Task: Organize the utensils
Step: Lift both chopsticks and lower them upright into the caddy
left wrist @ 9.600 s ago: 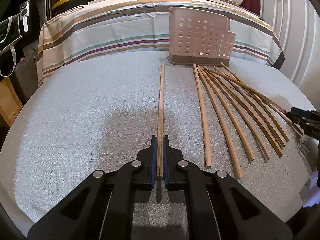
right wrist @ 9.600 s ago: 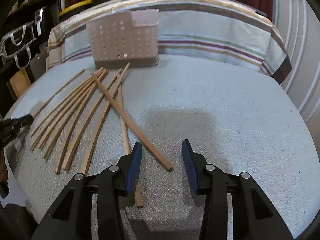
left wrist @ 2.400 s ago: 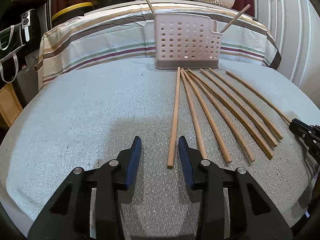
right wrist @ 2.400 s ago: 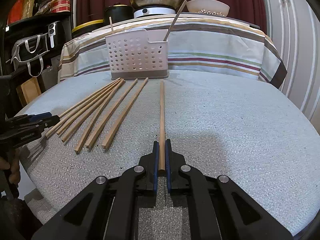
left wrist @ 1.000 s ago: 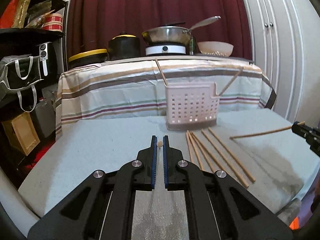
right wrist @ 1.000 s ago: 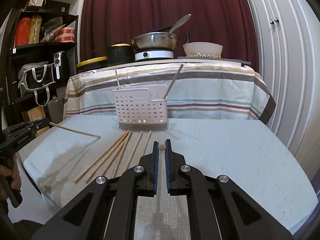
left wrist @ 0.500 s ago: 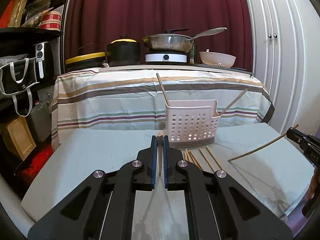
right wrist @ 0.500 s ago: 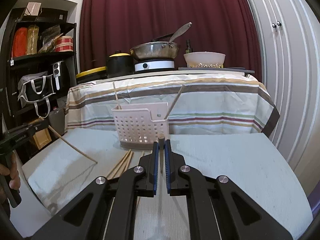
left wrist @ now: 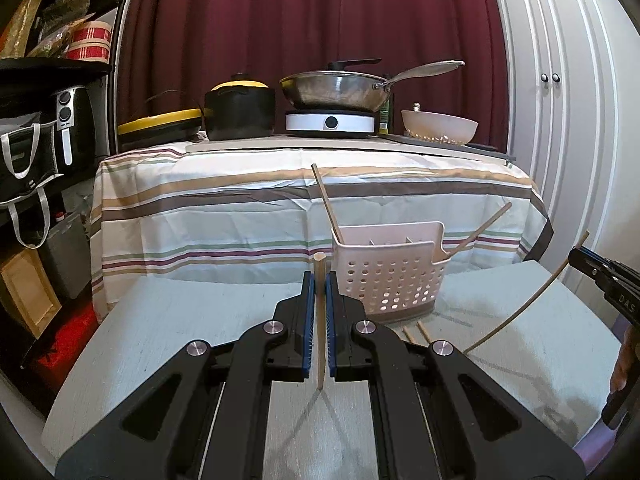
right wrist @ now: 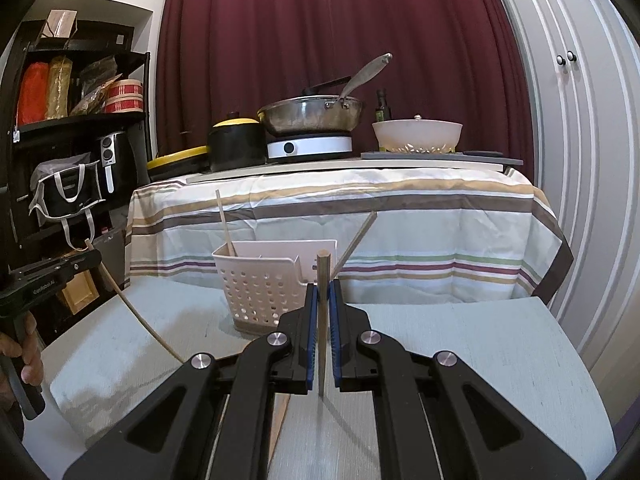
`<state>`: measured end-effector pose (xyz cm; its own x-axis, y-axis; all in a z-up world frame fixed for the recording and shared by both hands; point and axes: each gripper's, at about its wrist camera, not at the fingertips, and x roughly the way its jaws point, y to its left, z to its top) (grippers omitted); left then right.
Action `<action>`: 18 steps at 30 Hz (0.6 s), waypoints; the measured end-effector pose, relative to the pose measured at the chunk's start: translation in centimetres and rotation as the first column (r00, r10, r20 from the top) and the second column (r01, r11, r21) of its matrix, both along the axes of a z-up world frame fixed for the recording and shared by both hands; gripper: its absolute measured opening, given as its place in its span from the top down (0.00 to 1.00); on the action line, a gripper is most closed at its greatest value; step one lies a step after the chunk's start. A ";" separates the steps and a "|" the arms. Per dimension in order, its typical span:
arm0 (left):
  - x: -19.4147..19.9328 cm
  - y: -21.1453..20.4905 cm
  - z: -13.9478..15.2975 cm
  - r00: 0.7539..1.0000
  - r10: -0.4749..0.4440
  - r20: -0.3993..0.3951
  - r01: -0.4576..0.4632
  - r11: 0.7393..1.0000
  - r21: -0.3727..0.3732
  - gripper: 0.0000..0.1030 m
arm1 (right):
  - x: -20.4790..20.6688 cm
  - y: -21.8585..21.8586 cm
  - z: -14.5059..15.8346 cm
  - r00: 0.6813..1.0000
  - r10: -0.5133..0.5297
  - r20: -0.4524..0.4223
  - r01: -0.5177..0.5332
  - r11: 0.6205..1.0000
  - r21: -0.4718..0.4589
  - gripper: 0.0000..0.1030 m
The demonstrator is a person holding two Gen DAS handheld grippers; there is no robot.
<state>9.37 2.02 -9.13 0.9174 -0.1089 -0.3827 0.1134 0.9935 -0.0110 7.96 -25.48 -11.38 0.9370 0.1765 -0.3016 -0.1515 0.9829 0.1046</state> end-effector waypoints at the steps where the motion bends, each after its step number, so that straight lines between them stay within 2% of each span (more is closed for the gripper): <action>1: 0.2 0.1 0.1 1.000 -0.003 -0.003 0.003 1.000 -0.006 0.94 | 0.2 0.0 0.2 1.000 0.001 0.000 -0.001 1.000 0.003 0.93; 9: 1.2 0.1 2.0 0.999 -0.039 0.002 0.039 0.999 -0.031 0.94 | 1.1 -0.1 1.8 1.000 0.022 0.012 -0.022 1.000 0.018 0.93; 18: 2.5 -1.0 6.8 0.991 -0.112 0.075 0.114 0.993 -0.030 0.94 | 2.8 0.0 5.1 0.995 0.067 0.078 -0.070 0.997 0.041 0.93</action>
